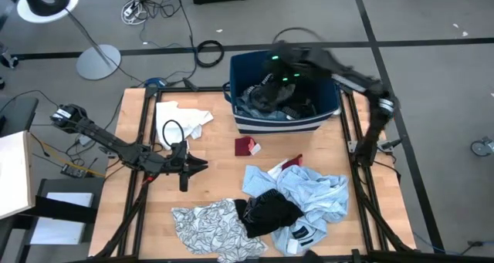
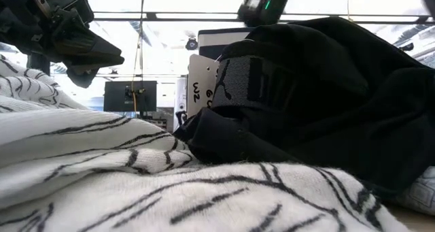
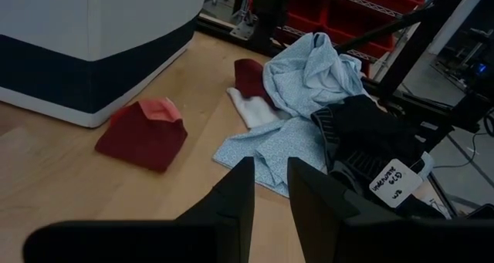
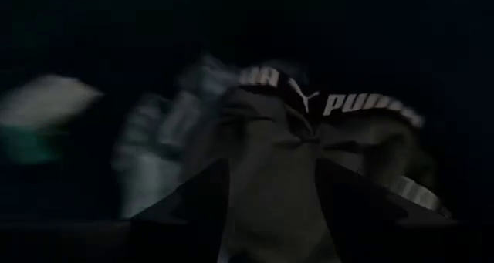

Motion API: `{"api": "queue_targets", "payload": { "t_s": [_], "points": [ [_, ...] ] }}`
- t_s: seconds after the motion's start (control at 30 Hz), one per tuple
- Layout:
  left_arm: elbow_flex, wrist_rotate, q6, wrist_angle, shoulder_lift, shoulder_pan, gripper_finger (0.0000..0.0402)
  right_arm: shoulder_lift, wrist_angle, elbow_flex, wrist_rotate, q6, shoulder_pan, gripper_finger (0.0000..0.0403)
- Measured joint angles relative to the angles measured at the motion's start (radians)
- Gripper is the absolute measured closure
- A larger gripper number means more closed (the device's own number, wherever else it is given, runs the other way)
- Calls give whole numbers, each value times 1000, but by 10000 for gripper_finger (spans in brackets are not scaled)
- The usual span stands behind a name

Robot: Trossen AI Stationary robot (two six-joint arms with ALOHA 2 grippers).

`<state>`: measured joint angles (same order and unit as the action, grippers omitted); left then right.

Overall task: Sort clothes
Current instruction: Put the gray boxer into the blue bin, then put the black boxer into the blue bin

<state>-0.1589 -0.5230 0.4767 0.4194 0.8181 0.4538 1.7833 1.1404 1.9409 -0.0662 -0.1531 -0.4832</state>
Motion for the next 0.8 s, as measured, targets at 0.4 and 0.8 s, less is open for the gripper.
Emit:
{"api": "queue_targets", "payload": {
  "t_s": [0.4, 0.8],
  "points": [
    [0, 0, 0, 0, 0, 0, 316, -340, 54, -33, -201, -53, 473, 214],
    [0, 0, 0, 1, 0, 0, 316, -254, -224, -354, -282, -105, 877, 222]
  ]
}}
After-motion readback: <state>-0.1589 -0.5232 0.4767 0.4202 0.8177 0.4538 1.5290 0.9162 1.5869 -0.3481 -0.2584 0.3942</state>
